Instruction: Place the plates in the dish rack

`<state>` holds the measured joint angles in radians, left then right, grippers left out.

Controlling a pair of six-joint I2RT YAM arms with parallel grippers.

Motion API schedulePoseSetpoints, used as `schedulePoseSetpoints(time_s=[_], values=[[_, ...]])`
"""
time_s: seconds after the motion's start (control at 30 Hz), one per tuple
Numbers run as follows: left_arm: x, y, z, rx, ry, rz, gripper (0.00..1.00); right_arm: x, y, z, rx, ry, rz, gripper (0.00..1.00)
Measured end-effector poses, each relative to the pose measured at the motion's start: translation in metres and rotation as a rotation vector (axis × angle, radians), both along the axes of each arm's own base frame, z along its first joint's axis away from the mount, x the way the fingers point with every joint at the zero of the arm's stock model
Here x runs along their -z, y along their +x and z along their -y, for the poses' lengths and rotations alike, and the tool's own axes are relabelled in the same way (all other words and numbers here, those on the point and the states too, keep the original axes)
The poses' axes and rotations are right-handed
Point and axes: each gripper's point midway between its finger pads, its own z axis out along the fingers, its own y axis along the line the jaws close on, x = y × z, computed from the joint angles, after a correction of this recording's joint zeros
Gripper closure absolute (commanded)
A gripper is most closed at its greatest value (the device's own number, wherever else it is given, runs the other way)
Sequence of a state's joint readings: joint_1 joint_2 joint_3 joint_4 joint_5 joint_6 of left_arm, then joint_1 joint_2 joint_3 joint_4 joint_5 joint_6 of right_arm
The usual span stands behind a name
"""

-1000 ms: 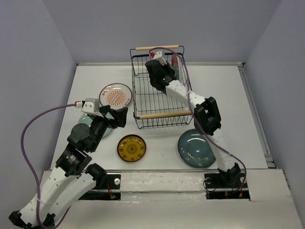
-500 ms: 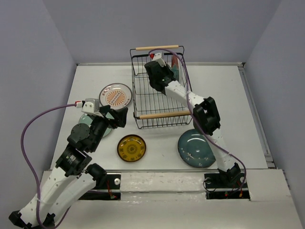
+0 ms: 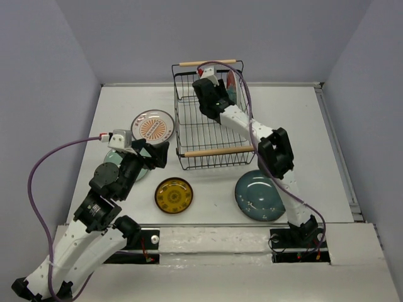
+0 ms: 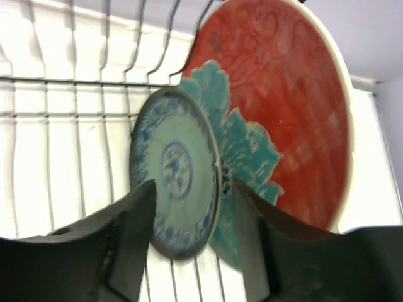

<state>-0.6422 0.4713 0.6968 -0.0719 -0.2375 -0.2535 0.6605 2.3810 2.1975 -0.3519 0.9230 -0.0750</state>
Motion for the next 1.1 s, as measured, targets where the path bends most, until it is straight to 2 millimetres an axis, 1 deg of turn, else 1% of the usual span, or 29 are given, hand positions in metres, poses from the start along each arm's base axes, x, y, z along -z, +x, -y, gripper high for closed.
schedulePoseSetpoints(time_s=[0.07,0.1,0.13,0.17,0.23,0.27,0.3,0.37,0.43,0.5,0.57,0.63,0.73,0.8,0.83,0.87,0.9,0.93,0.97,1.07,1.1], values=[[0.001,0.001,0.001,0.0,0.003,-0.003,0.01,-0.01,-0.009,-0.006,-0.055,0.073,-0.014,0.37],[0.001,0.001,0.001,0.001,0.003,-0.005,0.01,-0.019,-0.018,-0.011,-0.104,0.135,-0.026,0.36],[0.002,0.001,0.001,0.001,0.006,-0.007,0.01,-0.03,-0.024,-0.013,-0.127,0.171,-0.022,0.36],[0.003,0.002,0.002,0.002,0.006,-0.009,0.01,-0.056,-0.036,-0.014,-0.169,0.236,-0.006,0.36],[0.003,0.002,0.003,0.005,0.008,-0.011,0.01,-0.093,-0.055,-0.021,-0.261,0.354,0.023,0.36],[0.004,0.002,0.004,0.01,0.009,-0.013,0.01,-0.117,-0.069,-0.021,-0.308,0.414,0.05,0.36],[0.004,0.001,0.006,0.023,0.008,-0.016,0.01,-0.142,-0.088,-0.02,-0.367,0.483,0.082,0.36],[0.005,0.0,0.013,0.058,0.007,-0.021,0.01,-0.173,-0.123,-0.01,-0.442,0.567,0.124,0.36],[0.007,-0.002,0.021,0.1,0.006,-0.028,0.01,-0.191,-0.152,0.003,-0.487,0.612,0.153,0.36],[0.007,-0.006,0.036,0.181,-0.001,-0.033,0.01,-0.201,-0.177,0.014,-0.525,0.657,0.178,0.37],[0.006,-0.013,0.053,0.278,-0.015,-0.044,0.03,-0.201,-0.196,0.027,-0.538,0.678,0.183,0.37],[0.003,-0.023,0.073,0.394,-0.05,-0.055,0.05,-0.193,-0.212,0.042,-0.532,0.697,0.179,0.38],[-0.001,-0.038,0.1,0.552,-0.13,-0.077,0.09,-0.184,-0.224,0.064,-0.503,0.716,0.176,0.38],[0.007,-0.048,0.114,0.624,-0.169,-0.105,0.12,-0.177,-0.229,0.082,-0.466,0.734,0.178,0.38],[0.018,-0.056,0.126,0.673,-0.188,-0.139,0.13,-0.173,-0.231,0.088,-0.452,0.737,0.176,0.39],[0.025,-0.061,0.131,0.694,-0.197,-0.164,0.14,-0.171,-0.233,0.092,-0.443,0.74,0.174,0.39],[0.041,-0.071,0.143,0.728,-0.198,-0.214,0.15,-0.17,-0.235,0.1,-0.425,0.747,0.178,0.39],[0.052,-0.081,0.153,0.754,-0.199,-0.254,0.16,-0.168,-0.236,0.105,-0.413,0.75,0.175,0.39],[0.066,-0.096,0.165,0.801,-0.187,-0.302,0.17,-0.167,-0.238,0.111,-0.402,0.753,0.176,0.39],[0.105,-0.126,0.193,0.842,-0.136,-0.427,0.24,-0.169,-0.243,0.12,-0.388,0.769,0.185,0.39],[0.115,-0.131,0.199,0.834,-0.122,-0.453,0.29,-0.171,-0.245,0.121,-0.389,0.775,0.19,0.39]])
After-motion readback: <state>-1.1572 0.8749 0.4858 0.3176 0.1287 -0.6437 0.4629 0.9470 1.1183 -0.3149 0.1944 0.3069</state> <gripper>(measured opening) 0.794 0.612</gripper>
